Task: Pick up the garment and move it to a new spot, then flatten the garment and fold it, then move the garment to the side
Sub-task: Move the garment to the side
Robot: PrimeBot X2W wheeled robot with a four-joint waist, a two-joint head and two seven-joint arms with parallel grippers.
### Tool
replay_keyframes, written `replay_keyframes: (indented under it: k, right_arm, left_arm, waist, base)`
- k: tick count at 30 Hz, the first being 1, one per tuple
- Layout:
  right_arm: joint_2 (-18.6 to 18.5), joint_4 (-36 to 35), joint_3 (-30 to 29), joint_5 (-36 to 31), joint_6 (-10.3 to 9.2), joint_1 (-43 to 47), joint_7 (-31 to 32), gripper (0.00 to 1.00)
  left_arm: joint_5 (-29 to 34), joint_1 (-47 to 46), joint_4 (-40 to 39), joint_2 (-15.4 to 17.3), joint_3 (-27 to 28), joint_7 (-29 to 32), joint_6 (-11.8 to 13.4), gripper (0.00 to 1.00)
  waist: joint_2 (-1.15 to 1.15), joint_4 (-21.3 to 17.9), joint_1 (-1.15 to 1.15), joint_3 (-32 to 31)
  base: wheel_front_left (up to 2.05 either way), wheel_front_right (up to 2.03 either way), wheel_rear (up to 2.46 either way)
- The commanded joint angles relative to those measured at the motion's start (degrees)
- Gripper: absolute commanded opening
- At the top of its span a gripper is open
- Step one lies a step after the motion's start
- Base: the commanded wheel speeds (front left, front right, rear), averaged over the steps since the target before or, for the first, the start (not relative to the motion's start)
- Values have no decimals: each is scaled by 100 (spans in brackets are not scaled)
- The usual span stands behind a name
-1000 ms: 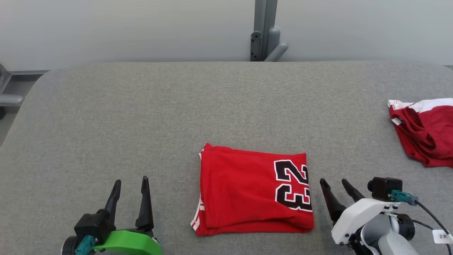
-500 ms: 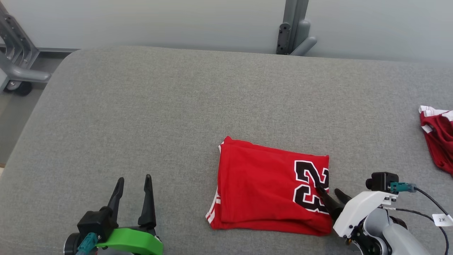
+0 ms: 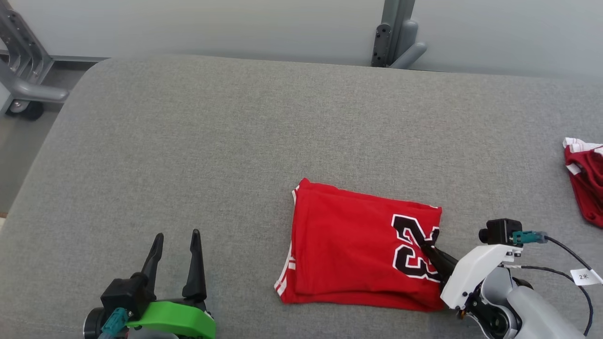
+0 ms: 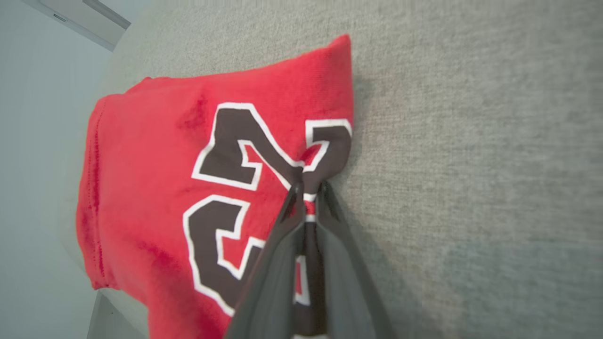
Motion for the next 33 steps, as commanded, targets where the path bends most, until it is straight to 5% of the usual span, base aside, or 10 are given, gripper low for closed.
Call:
replay_keyframes:
  k: [1,10,20,33]
  right_arm:
    - [-123,-28,71,76,-1,-104,-110,0]
    - [-549,-155,217,89,-1,-327,-216,0]
    - [-1135,-302,-72,-142,-1,-682,-111,0]
    - [-1047,-535,-367,-506,-1,-1032,-126,0]
  left_arm:
    - [36,-78,-19,-3,5,2,13,100]
    - [47,-137,-34,-3,-36,2,-28,100]
    - [80,-308,-66,-2,-205,2,-80,100]
    - [271,-764,28,22,-337,2,-139,100]
  waist:
    - [19,-93,0,18]
    - [19,-510,0,72]
    - [19,-1505,0,255]
    - [19,-2680,0,681]
  base:
    - [0,0,0]
    - [0,0,0]
    - [0,0,0]
    - [0,0,0]
